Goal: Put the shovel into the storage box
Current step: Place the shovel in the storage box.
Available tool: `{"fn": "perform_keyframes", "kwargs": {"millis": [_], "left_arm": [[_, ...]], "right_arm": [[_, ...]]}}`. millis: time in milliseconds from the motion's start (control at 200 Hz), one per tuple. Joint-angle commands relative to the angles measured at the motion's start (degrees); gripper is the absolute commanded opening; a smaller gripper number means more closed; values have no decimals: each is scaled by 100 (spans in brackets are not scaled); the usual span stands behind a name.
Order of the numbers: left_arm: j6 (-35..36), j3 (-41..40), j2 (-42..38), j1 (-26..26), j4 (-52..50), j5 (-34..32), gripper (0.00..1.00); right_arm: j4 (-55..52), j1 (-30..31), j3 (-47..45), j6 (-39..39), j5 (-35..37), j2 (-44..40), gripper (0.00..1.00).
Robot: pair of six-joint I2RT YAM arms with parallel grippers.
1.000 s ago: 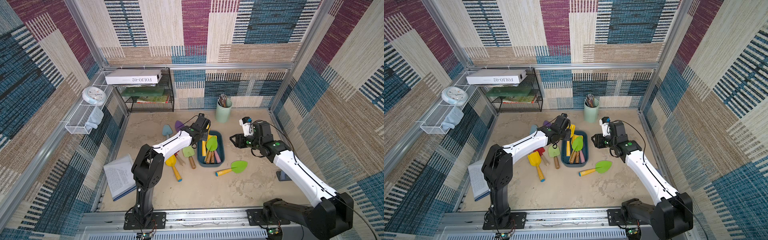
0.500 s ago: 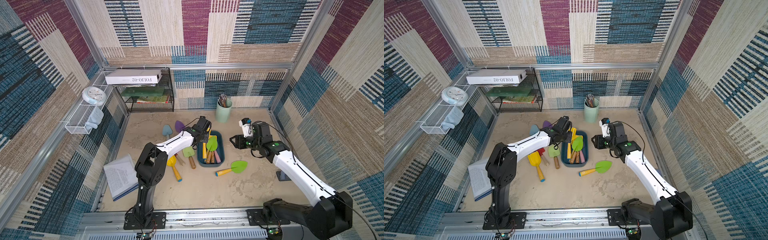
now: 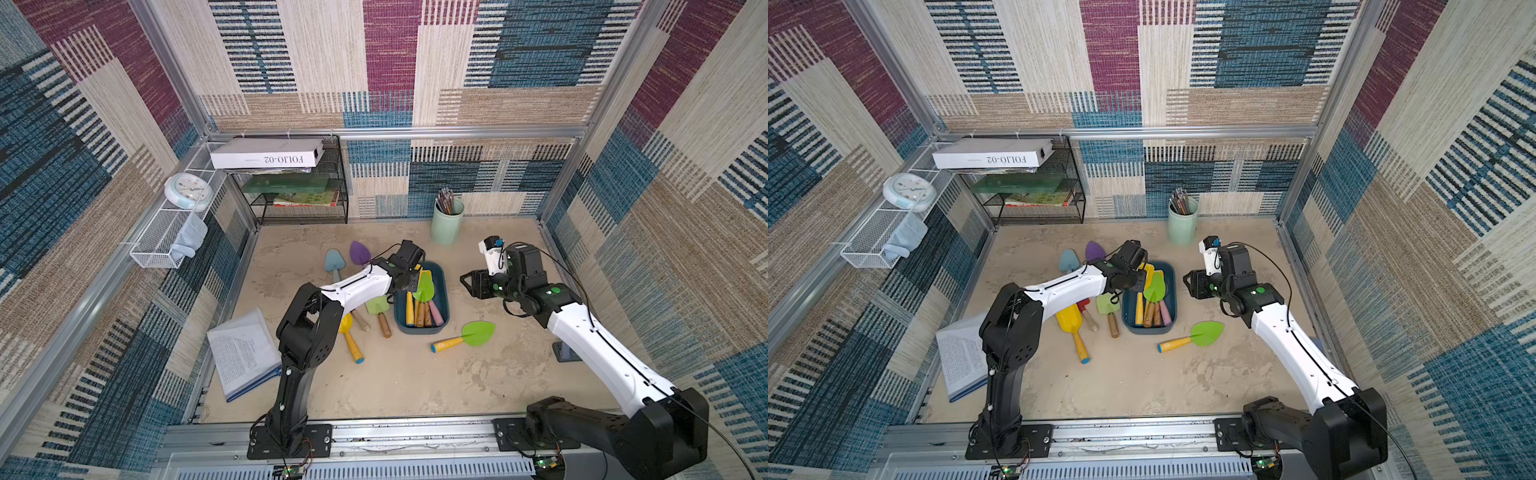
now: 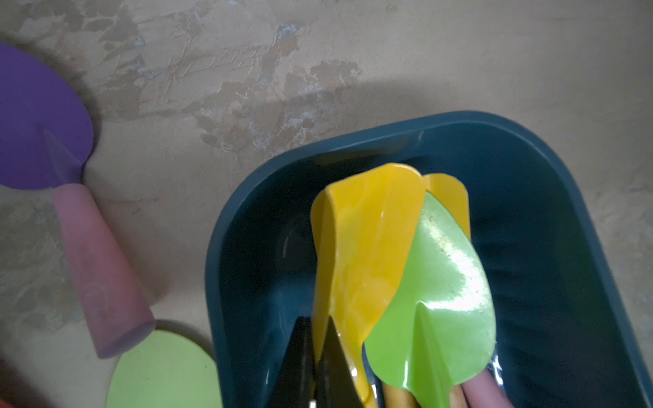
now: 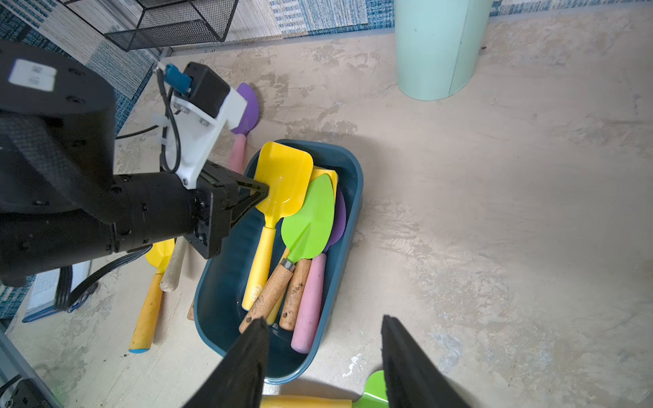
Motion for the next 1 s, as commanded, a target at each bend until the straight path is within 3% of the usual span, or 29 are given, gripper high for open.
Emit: {"fn": "perform_keyframes", "kwargs": {"millis": [0, 366, 621, 992], "left_arm": [[-85, -8, 68, -22, -59, 45, 0], [-204, 51, 240, -96, -223, 47, 0], [-224, 14, 169, -131, -328, -17, 45], [-204, 308, 151, -175, -660, -101, 55]], "right_arm": [[-27, 4, -27, -51, 56, -36, 56], [-30, 4, -70, -95, 55, -62, 56], [-11, -5, -104, -98, 32, -53, 56], [-82, -5, -75, -169, 21, -62, 56]]}}
